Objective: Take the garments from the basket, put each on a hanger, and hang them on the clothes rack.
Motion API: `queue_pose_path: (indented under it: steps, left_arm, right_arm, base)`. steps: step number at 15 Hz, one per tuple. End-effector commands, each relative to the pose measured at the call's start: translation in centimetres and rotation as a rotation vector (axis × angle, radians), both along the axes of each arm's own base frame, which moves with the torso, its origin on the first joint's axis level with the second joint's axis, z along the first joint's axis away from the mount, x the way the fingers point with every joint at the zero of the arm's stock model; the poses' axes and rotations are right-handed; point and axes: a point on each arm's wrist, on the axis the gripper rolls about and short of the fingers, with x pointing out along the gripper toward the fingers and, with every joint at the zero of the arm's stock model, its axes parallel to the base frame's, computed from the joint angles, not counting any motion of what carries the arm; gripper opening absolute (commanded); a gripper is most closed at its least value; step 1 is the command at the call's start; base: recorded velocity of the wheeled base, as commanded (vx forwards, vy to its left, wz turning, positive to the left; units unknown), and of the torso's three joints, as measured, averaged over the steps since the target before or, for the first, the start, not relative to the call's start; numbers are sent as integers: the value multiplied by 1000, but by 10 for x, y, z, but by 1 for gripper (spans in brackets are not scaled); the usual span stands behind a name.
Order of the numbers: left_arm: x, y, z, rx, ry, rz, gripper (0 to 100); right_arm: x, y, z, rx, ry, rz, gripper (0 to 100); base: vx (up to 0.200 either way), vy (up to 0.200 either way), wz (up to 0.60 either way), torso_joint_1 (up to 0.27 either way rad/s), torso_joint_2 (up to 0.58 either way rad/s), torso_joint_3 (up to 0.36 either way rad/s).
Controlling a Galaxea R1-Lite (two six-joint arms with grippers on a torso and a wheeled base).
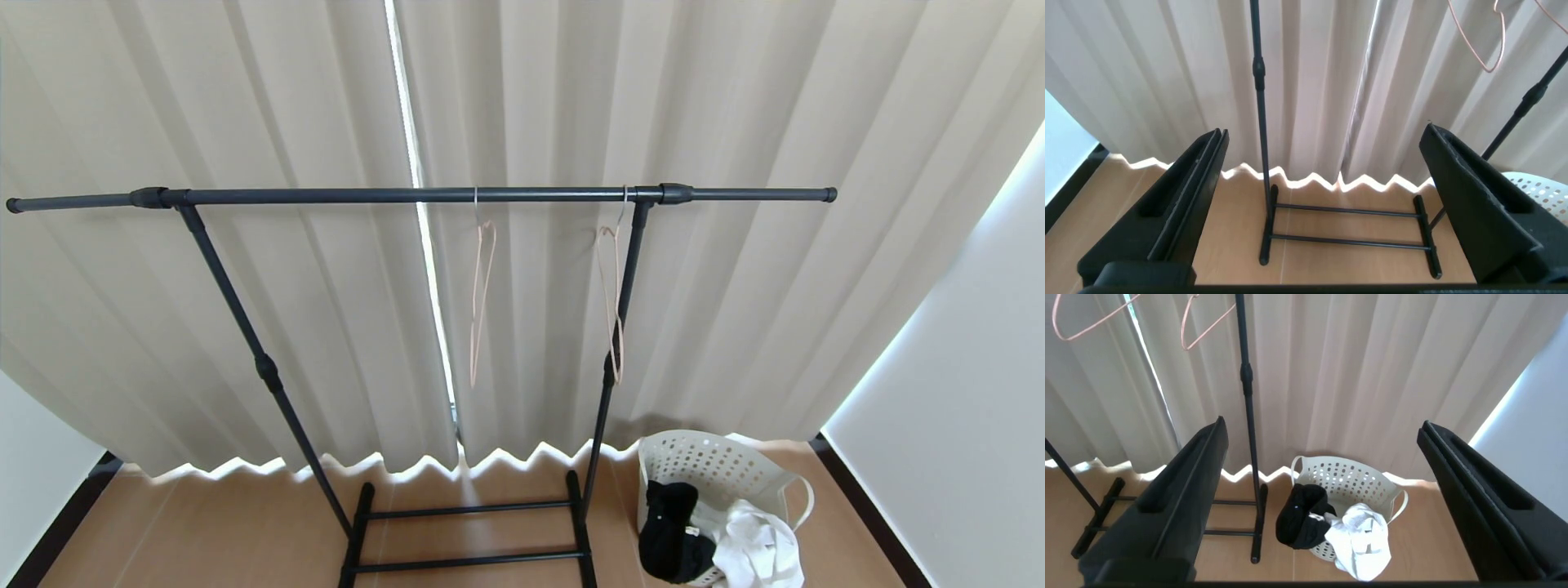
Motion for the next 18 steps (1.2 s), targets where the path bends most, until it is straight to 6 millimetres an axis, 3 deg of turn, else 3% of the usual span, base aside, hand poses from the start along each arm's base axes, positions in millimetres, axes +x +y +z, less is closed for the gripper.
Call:
queue_pose_path:
  steps: [1, 18]
  left_arm:
    - [0, 0, 0, -2, 0, 2, 100]
    - [0, 0, 0, -6, 0, 4, 100]
  right_arm:
    - [0, 0, 0, 1, 1, 1, 100]
    - [0, 0, 0, 4, 1, 1, 100]
  base:
    - [0, 0, 0, 0, 0, 0]
    - [0, 0, 0, -146, 326, 178]
